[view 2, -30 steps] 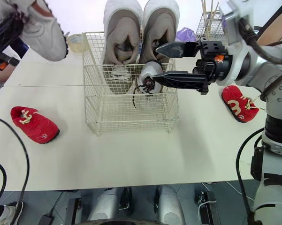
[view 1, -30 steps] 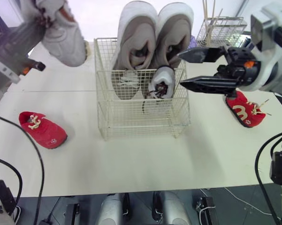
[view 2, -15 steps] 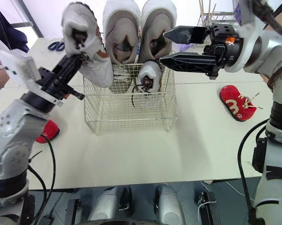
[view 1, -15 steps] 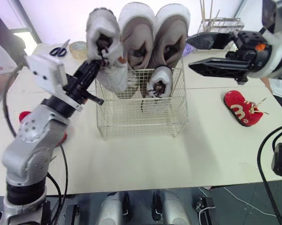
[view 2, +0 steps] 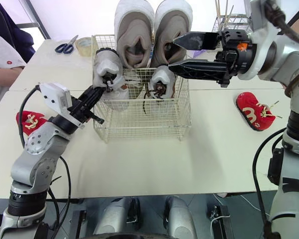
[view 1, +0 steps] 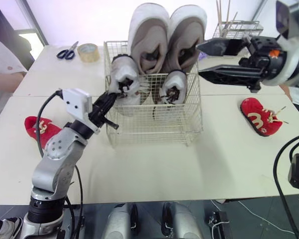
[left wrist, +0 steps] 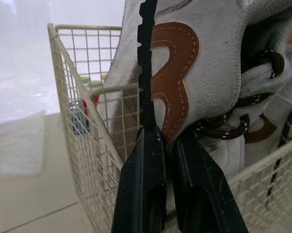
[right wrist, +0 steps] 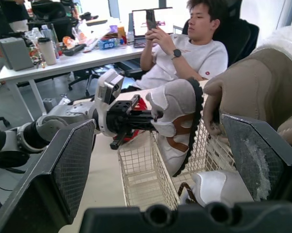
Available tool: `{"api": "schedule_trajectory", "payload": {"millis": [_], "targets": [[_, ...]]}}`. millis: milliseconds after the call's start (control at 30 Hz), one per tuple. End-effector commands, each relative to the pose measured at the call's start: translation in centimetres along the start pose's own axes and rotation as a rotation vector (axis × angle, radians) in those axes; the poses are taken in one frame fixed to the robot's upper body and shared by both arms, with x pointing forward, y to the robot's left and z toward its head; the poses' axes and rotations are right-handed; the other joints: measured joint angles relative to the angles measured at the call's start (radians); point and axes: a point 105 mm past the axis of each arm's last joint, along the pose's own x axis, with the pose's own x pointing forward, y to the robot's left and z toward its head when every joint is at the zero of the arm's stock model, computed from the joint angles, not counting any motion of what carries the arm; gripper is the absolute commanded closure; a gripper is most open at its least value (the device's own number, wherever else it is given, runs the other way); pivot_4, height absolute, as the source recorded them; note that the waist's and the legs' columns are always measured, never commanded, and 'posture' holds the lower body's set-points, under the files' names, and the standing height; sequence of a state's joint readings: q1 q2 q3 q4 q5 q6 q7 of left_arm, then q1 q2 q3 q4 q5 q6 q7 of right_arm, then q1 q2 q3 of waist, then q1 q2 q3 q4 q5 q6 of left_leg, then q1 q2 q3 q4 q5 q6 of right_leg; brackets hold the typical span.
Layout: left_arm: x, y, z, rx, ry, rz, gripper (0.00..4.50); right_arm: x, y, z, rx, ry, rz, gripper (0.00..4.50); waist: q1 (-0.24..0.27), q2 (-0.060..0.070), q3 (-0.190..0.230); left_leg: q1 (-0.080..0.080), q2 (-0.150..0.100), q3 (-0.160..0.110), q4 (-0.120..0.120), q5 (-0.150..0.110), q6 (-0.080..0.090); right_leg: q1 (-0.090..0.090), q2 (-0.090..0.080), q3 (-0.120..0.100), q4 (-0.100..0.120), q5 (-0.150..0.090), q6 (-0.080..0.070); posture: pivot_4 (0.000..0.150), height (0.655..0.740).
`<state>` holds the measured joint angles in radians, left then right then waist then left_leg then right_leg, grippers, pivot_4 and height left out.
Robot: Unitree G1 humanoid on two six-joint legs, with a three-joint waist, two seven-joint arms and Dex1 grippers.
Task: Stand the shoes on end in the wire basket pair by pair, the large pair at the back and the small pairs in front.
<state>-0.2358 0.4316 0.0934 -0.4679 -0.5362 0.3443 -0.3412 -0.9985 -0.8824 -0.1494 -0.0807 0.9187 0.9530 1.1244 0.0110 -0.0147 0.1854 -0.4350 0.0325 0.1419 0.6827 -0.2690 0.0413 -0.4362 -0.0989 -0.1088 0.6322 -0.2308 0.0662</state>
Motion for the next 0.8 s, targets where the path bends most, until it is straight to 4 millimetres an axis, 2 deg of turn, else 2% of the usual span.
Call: {"api": "schedule_trajectory", "payload": {"millis": [33, 100, 467, 533, 667, 733, 800], "targets": [[-0.4, -0.2, 0.6, -0.028, -0.009, -0.012, 3.01, -0.3, 0.6, 1.0, -0.05, -0.028, -0.005, 0.0, 0.0, 0.0, 0.0, 0.0, 0.0, 0.0, 0.0, 0.0, 0.0, 0.0, 0.0, 0.0, 0.0, 0.0, 0.0, 0.15, 0.74], [-0.6, -0.3, 0.9, -0.035, 0.003, -0.005, 2.15, -0.3, 0.5, 0.8, -0.043, -0.033, -0.008, 0.0, -0.001, 0.0, 0.0, 0.0, 0.0, 0.0, 0.0, 0.0, 0.0, 0.0, 0.0, 0.0, 0.0, 0.0, 0.0, 0.15, 0.74], [-4.5, -1.4, 1.5, -0.147, 0.151, -0.095, 2.15, -0.2, -0.3, -0.1, -0.015, -0.051, -0.012, 0.0, -0.002, 0.001, 0.0, 0.0, 0.001, -0.002, 0.0, 0.0, 0.0, 0.001, 0.0, -0.001, 0.0, 0.0, 0.0, 0.15, 0.74], [-4.7, -1.1, 2.0, -0.147, 0.156, -0.093, 2.15, -0.2, -0.4, -0.2, -0.011, -0.05, -0.012, 0.0, 0.001, 0.0, 0.0, 0.0, 0.0, -0.002, 0.001, 0.0, 0.0, 0.001, 0.0, -0.001, 0.0, 0.0, 0.0, 0.15, 0.74], [-5.4, 0.1, 4.2, -0.166, 0.15, -0.101, 2.15, -0.9, -1.2, -0.7, 0.006, -0.036, -0.073, 0.0, -0.001, 0.0, 0.0, 0.0, 0.0, -0.003, 0.001, 0.0, -0.001, 0.002, 0.0, -0.002, 0.0, 0.0, 0.0, 0.15, 0.74], [-6.1, -0.1, 6.5, -0.244, 0.125, -0.189, 1.61, -1.8, -3.3, -0.1, -0.011, -0.076, -0.209, 0.0, -0.004, 0.0, 0.0, 0.0, 0.001, -0.003, 0.001, 0.0, -0.001, 0.002, 0.0, -0.002, 0.0, 0.0, 0.0, 0.15, 0.74], [-5.9, -1.2, 7.9, -0.269, 0.13, -0.276, 0.83, -2.8, -5.3, 1.3, -0.084, -0.131, -0.335, 0.0, -0.005, 0.002, 0.001, 0.0, 0.001, -0.004, 0.001, 0.0, -0.001, 0.002, 0.0, -0.002, 0.0, 0.0, 0.0, 0.15, 0.74]]}}
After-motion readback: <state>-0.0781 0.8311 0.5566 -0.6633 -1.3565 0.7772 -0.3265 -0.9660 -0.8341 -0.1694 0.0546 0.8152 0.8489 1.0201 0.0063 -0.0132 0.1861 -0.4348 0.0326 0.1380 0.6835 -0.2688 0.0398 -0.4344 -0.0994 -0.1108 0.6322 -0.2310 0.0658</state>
